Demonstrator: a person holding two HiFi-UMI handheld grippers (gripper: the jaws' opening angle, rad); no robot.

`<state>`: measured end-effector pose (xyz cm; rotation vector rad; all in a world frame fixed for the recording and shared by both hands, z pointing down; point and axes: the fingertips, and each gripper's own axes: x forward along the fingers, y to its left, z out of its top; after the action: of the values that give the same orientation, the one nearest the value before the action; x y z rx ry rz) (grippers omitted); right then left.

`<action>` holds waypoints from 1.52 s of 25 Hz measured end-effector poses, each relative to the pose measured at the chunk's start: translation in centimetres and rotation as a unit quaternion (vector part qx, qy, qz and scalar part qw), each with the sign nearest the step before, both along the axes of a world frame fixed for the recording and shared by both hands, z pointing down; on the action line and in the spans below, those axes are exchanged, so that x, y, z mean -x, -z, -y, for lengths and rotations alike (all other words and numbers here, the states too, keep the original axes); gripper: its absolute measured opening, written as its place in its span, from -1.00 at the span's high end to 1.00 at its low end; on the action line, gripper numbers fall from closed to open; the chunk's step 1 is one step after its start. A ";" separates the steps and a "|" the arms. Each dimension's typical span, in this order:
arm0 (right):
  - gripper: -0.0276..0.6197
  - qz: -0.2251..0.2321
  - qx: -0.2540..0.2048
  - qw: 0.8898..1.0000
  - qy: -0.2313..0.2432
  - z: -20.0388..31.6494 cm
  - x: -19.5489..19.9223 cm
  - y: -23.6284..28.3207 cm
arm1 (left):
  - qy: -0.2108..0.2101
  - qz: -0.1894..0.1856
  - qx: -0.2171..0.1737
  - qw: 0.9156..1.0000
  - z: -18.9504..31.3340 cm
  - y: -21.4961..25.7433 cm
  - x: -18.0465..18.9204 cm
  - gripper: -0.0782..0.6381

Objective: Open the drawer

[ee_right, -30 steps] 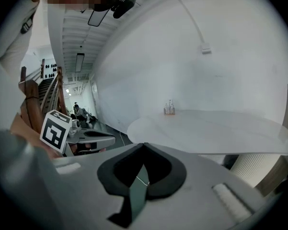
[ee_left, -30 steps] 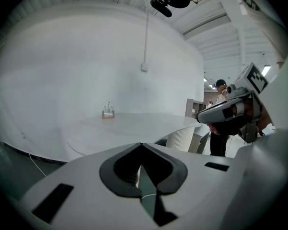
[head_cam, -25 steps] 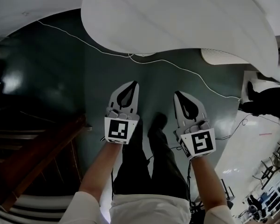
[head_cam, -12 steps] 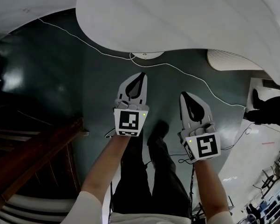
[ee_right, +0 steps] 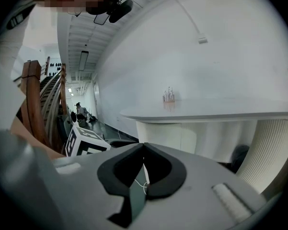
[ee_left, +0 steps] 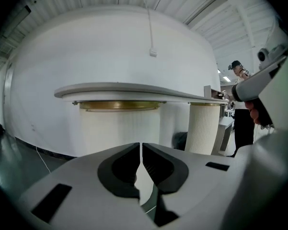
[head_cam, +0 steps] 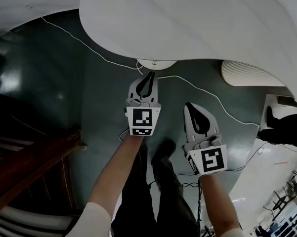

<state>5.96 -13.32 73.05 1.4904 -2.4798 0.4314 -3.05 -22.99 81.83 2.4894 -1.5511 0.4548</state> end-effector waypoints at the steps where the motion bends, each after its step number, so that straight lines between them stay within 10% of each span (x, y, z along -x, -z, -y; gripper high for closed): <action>1: 0.88 0.001 -0.001 1.000 0.000 0.0 0.1 -0.3 | 0.003 0.001 0.000 1.000 0.2 -0.6 0.1 0.71; 24: 0.88 0.008 -0.001 1.000 -0.024 3.0 -1.2 -5.4 | 0.023 0.059 -0.019 0.998 7.7 -7.0 -0.8 0.30; 38: 0.88 0.008 0.010 0.999 -0.037 4.1 -1.8 -6.4 | 0.066 0.075 0.004 0.995 9.0 -7.5 -0.6 0.46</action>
<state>7.80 -17.43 79.46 1.5818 -2.4305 0.4833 -2.49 -31.98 89.30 2.3751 -1.7524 0.6371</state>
